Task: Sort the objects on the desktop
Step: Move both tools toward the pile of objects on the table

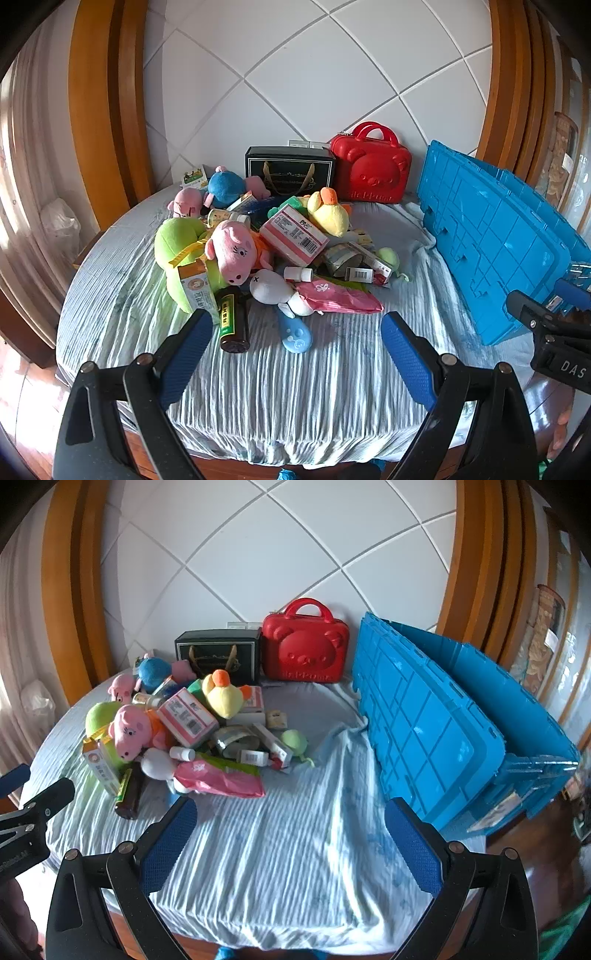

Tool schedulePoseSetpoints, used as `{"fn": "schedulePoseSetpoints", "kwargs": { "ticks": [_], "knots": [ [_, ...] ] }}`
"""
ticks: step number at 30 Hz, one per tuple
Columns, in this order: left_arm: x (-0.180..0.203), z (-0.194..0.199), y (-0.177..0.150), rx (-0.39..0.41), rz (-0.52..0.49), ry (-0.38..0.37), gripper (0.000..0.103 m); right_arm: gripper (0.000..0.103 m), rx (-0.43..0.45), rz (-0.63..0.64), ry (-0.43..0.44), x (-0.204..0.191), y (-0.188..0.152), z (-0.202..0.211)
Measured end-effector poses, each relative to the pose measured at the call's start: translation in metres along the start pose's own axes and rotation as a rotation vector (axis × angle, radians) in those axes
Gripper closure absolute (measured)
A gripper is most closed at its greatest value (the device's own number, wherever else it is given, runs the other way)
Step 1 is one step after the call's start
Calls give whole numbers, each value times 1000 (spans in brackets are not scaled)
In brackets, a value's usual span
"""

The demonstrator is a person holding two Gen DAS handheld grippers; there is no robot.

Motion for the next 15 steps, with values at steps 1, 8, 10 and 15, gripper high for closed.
{"fn": "schedulePoseSetpoints", "kwargs": {
  "ticks": [1,8,10,15],
  "knots": [
    [1,-1,0,-3,0,0,10,0,-1,-1,0,0,0,0],
    [4,-6,2,15,10,9,10,0,-6,-6,7,8,-1,-7],
    [6,-11,2,5,0,20,9,0,-9,-4,14,10,0,-11],
    [4,-29,-1,-42,40,1,9,0,-19,12,54,13,6,-28]
  ]
}}
Point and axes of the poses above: each gripper's, at about its wrist camera, not at the fingertips, and z roughly against the way its jaws point, x to its right, y to its top, the point moved 7 cm from there along -z, roughly the way its jaws point, and after that the axes turned 4 degrees about -z, right-handed, at the moved point
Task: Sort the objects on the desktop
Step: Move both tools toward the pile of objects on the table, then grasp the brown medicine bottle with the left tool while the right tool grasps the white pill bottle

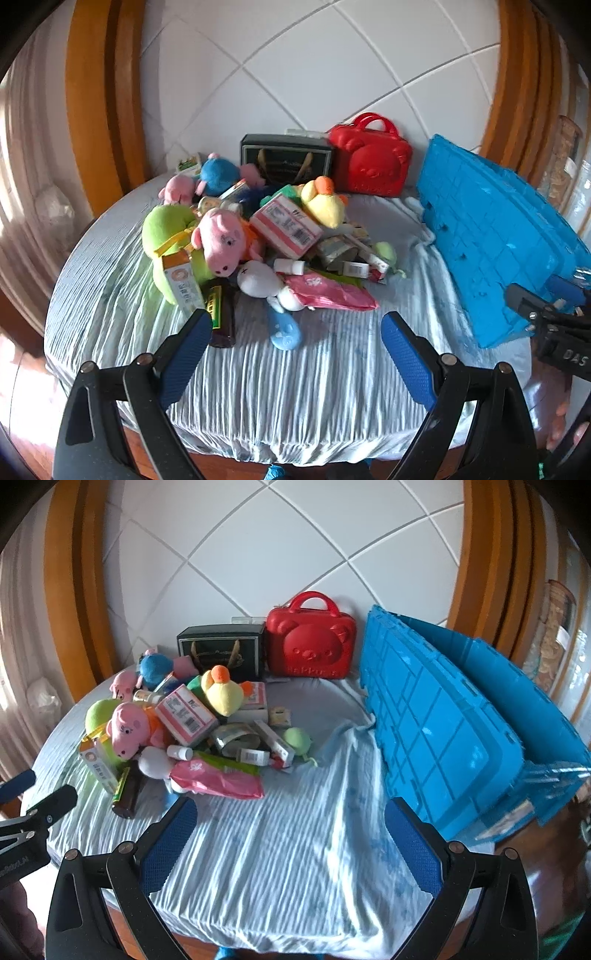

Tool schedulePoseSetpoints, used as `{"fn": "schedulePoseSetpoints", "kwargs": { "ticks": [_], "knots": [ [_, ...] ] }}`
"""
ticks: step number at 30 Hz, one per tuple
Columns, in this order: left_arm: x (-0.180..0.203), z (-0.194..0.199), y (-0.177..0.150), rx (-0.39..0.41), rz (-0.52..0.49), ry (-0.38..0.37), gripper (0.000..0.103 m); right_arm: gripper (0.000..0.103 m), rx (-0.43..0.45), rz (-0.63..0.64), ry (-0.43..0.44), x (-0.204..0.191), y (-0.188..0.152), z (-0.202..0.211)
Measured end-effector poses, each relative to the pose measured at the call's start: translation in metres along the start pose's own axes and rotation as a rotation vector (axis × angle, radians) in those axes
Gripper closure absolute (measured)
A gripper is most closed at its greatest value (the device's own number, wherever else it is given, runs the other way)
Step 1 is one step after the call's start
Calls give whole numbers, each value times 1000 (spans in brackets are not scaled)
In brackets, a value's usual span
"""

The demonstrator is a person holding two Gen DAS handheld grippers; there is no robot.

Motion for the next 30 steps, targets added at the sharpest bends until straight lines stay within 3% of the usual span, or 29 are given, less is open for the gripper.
{"fn": "schedulePoseSetpoints", "kwargs": {
  "ticks": [8,15,19,25,30],
  "knots": [
    [-49,-47,-14,-121,151,225,9,0,-89,74,130,1,6,-65],
    [-54,-88,-50,-262,280,304,14,0,-240,167,256,0,2,-152],
    [-54,-101,-56,-294,296,366,14,0,-299,228,269,0,-1,-191],
    [-82,-139,-53,-325,267,406,14,0,-368,222,260,3,-2,-221],
    [-105,-187,-48,-341,210,352,14,0,-416,183,206,1,-3,-231]
  ]
}}
Point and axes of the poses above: each gripper's, at about its wrist camera, not at the fingertips, and z roughly against the way its jaws point, x to its right, y to its top, the point moved 7 cm from there along -z, roughly the way its jaws point, and after that the axes turned 4 degrees about -z, right-handed, at the moved point
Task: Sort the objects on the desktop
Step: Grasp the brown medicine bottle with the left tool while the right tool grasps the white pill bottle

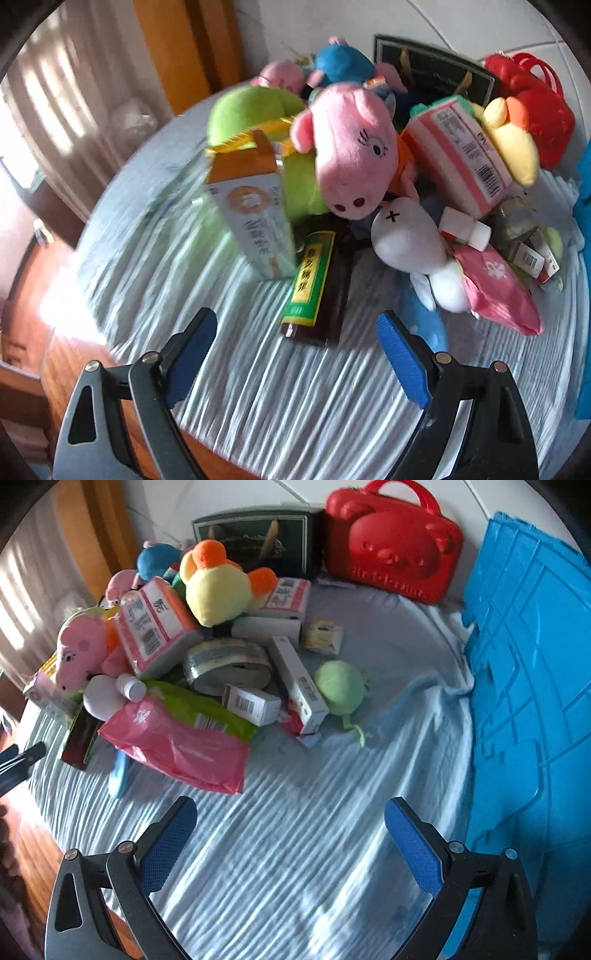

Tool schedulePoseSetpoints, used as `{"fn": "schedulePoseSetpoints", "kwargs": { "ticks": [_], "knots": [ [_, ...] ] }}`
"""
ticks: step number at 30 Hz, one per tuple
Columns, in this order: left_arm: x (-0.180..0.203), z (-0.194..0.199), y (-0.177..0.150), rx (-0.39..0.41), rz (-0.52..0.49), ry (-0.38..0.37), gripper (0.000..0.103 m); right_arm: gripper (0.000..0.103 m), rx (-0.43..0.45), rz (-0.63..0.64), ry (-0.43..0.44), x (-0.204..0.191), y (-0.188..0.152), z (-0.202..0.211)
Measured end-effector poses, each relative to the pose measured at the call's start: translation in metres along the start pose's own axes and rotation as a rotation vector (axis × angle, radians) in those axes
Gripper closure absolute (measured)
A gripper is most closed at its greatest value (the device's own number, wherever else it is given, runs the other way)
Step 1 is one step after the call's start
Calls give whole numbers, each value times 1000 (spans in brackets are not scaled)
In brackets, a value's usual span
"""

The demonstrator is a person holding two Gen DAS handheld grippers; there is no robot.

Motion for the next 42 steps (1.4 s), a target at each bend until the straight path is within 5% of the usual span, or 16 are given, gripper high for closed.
{"fn": "schedulePoseSetpoints", "kwargs": {
  "ticks": [10,21,29,35,42],
  "knots": [
    [13,-74,11,-88,-129,-22,14,0,-7,0,-17,-40,12,-17],
    [18,-101,11,-143,-132,-89,24,0,20,14,26,-74,32,-32],
    [15,-98,12,-133,-116,-119,24,31,3,75,125,-120,54,-57],
    [14,-94,14,-127,-104,-158,31,40,1,130,171,-157,70,-75],
    [18,-85,18,-121,-122,-176,52,40,3,177,173,-178,81,-91]
  ]
}}
Point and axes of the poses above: each gripper's, at about its wrist camera, not at the fingertips, and z roughly against the way its jaws point, x to its right, y to its top, the point moved 7 cm from there along -z, roughly the way its jaws point, and after that the axes turned 4 degrees about -z, right-handed, at the moved point
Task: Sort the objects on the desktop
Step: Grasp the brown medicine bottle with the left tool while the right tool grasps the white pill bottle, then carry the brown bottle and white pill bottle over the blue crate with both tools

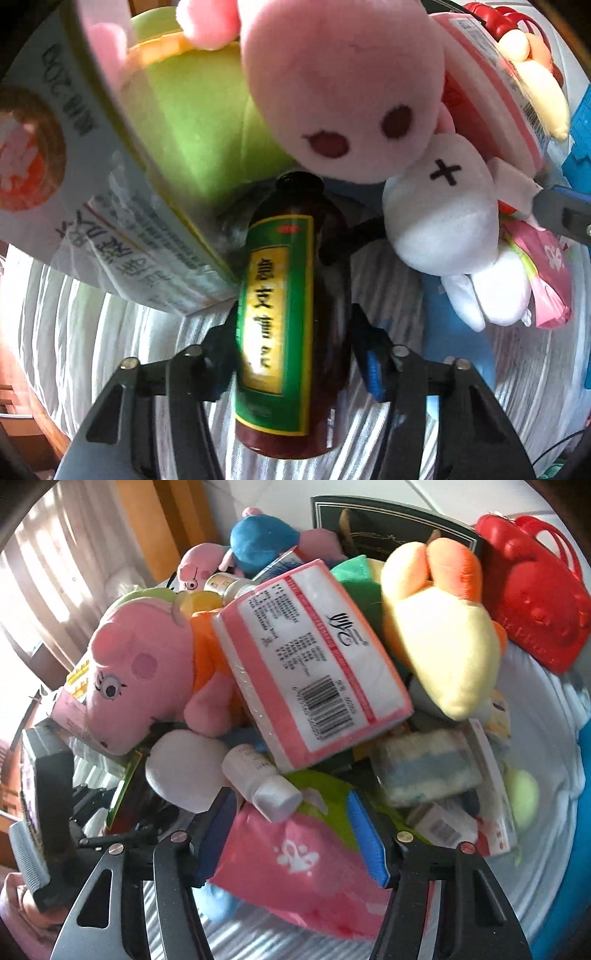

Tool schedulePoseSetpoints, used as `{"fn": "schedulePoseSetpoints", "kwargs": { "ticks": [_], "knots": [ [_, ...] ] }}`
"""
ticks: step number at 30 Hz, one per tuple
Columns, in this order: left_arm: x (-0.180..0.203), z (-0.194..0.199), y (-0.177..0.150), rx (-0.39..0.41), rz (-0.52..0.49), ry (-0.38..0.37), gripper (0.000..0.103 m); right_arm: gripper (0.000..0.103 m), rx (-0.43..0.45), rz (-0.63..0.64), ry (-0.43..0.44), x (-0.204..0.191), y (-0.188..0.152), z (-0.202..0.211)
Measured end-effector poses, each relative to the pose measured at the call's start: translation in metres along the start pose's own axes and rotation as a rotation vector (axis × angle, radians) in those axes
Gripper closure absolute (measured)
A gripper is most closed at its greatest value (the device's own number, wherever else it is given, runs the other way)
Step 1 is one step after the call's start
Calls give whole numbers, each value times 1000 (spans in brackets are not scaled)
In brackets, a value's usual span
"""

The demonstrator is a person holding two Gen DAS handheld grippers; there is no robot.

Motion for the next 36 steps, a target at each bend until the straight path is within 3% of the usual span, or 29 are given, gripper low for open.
{"fn": "schedulePoseSetpoints", "kwargs": {
  "ticks": [5,8,10,12,14,25,29,32,33,35,36],
  "knots": [
    [-1,5,1,-5,-7,-1,52,41,-21,22,9,-3,3,-18],
    [-2,10,-1,-11,-1,-7,52,53,-31,42,17,-9,2,-28],
    [-2,14,-3,-14,2,-8,52,55,-23,56,4,-11,2,-30],
    [-2,20,-4,-14,3,-9,52,68,-14,68,12,-14,1,-28],
    [-1,30,-4,-3,2,-13,52,72,-5,72,9,-15,1,-24],
    [1,111,-7,98,-15,-19,53,76,10,57,50,-16,-18,13],
    [19,142,11,164,-38,-9,53,76,39,55,46,-17,-18,29],
    [12,171,1,209,-56,-8,53,76,78,57,30,-15,-12,42],
    [32,164,11,224,-61,-7,53,76,95,57,27,-14,-12,50],
    [31,166,7,260,-73,-5,53,76,128,54,21,-5,-20,71],
    [24,163,28,276,-78,-8,53,76,142,53,15,-2,-19,80]
  ]
}}
Point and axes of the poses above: each gripper's, at about its wrist camera, not at the fingertips, and z roughly against the way its jaws point, x to its right, y to its top, the point moved 7 cm from there along -z, roughly the way its jaws point, and after that the axes turned 4 degrees about -z, right-handed, at the moved point
